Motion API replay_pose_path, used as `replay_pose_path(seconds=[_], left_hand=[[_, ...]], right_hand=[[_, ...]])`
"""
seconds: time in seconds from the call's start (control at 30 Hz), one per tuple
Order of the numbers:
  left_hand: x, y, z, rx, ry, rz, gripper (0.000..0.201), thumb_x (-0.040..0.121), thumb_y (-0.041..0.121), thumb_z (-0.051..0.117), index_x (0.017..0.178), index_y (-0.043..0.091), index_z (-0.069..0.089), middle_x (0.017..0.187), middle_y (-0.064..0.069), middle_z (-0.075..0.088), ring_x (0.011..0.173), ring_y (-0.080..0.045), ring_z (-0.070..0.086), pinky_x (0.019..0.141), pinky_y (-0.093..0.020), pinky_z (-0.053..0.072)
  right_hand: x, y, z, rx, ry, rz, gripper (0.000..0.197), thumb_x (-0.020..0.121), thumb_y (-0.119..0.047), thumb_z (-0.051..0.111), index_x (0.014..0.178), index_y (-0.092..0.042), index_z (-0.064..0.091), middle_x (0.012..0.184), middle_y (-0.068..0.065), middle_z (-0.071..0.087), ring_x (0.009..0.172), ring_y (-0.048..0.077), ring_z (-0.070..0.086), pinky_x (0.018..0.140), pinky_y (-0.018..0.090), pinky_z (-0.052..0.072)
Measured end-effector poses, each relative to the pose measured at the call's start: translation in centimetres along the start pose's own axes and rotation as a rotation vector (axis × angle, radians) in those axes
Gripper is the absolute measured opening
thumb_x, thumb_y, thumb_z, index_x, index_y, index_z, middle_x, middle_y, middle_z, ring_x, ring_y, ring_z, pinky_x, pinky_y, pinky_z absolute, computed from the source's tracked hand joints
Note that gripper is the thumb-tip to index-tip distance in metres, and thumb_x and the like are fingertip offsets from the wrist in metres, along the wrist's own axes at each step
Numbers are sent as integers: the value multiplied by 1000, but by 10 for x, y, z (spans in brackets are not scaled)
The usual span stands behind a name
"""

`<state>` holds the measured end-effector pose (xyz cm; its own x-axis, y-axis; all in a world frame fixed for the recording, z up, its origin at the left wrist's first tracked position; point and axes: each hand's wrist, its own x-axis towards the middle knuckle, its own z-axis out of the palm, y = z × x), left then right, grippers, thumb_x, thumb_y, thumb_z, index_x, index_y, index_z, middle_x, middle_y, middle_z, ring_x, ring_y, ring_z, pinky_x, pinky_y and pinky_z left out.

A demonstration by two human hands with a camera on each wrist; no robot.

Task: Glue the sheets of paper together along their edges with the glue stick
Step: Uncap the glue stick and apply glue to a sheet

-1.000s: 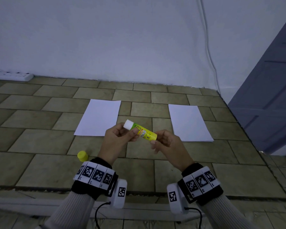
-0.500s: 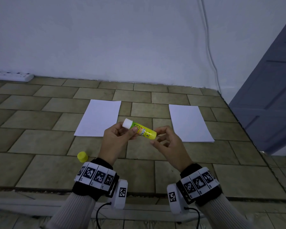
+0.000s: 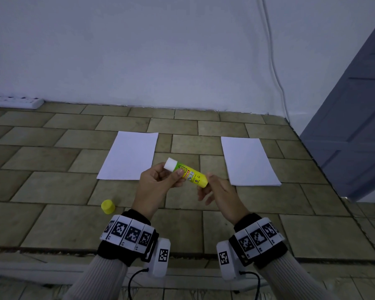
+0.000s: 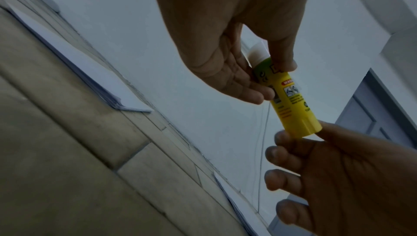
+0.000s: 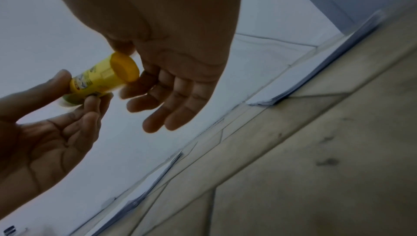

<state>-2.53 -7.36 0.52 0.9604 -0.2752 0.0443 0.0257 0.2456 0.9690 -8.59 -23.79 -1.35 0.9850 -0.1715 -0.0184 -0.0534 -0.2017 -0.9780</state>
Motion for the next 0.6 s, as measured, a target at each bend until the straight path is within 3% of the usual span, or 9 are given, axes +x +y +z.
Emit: replay_pose_path(seconds=[0.1,0.2,0.27,0.4,0.53,0.6], left_hand=[[1,-2,-2,-2,56,-4,15,85,3,65,98,-4,64,76,-8,70,69,-14,71,65,-22,58],[2,-2,-4,2,67,-5,13,87,2,63,99,-4,64,78,-9,70,71,-14,71,65,-22,58],[2,-2,-5,2,67,-8,11,88,2,63,97,-3,65,78,-10,70,72,-14,71,65,-22,58],[2,-3,-6,-12,85,-11,10,88,5,64,95,-1,65,77,-8,69,73,-12,70,67,-22,58],[-1,-4,-3,-36,51,-9,18,82,12,66,95,-1,66,75,-6,68,75,-13,69,68,-24,58],[-2,-5,-3,-43,41,-8,26,78,17,67,97,-1,66,79,-8,69,77,-15,69,69,-25,59]], right_hand=[[0,2,-1,-7,23,-120,12,95,-31,55,103,-22,52,87,-4,64,72,11,61,61,28,48],[1,7,-2,-80,50,-194,27,85,-20,71,103,-29,53,87,-10,63,71,5,57,64,26,48],[2,9,-1,-78,72,-199,25,83,-23,72,100,-31,55,87,-11,64,71,7,57,64,29,47],[2,10,-1,-114,57,-193,21,83,-47,59,98,-33,57,85,-9,66,75,12,63,66,34,50],[-1,7,2,-136,16,-163,48,91,-60,35,85,-19,60,69,-1,63,69,28,62,66,44,51],[-1,6,4,-96,18,-112,52,92,-57,32,82,-15,62,64,-1,62,65,25,60,64,39,49]])
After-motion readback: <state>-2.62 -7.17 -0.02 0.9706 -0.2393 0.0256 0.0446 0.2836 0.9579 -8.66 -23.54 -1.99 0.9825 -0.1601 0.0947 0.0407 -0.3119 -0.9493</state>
